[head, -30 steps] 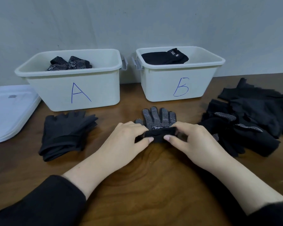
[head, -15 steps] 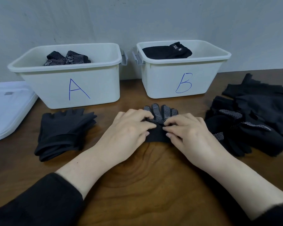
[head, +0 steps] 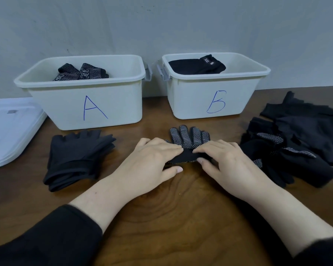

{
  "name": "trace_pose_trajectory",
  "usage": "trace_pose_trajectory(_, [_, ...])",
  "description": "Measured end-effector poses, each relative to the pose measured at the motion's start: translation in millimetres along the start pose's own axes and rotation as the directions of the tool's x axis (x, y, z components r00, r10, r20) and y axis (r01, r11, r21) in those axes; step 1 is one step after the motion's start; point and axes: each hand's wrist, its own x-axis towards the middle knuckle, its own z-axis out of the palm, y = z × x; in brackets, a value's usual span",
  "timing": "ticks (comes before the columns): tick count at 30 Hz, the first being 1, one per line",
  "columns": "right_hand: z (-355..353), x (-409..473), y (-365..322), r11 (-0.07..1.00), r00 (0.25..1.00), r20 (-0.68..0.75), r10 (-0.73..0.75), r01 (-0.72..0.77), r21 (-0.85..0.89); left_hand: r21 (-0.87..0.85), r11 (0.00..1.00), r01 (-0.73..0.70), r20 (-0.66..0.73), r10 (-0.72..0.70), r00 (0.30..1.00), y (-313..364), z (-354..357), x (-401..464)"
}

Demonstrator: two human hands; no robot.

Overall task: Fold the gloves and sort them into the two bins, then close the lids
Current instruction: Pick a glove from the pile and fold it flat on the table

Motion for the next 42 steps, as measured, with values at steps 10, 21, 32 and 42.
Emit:
trace_pose_trajectory(10, [-18.1, -7.7, -22.4, 0.874, 0.97, 0.127, 0.206, -0.241, 0.423, -0.393, 0.9, 0.189, -0.009, -0.21, 0.978, 7.6, -13.5, -16.6])
trace_pose_trajectory(21, [-26.6, 73.9, 1.9, 0.855, 0.9, 0.238, 0.365, -0.425, 0.297, -0.319, 0.926, 0.203, -0.261, -0.291, 0.92, -1.5, -12.1, -0.9])
trace_pose_trajectory(32, [-29.9, 110.7, 5.5, 0.912, 0.806, 0.526, 0.271, -0.39, 0.128, -0.115, 0.992, 0.051, -0.042, -0.056, 0.998, -5.5, -6.2, 0.8])
trace_pose_trajectory(42, [-28.8, 131.1, -5.7, 0.917, 0.676, 0.694, 0.25, -0.396, 0.055, -0.346, 0.923, 0.171, -0.185, -0.245, 0.952, -12.9, -7.0, 0.2])
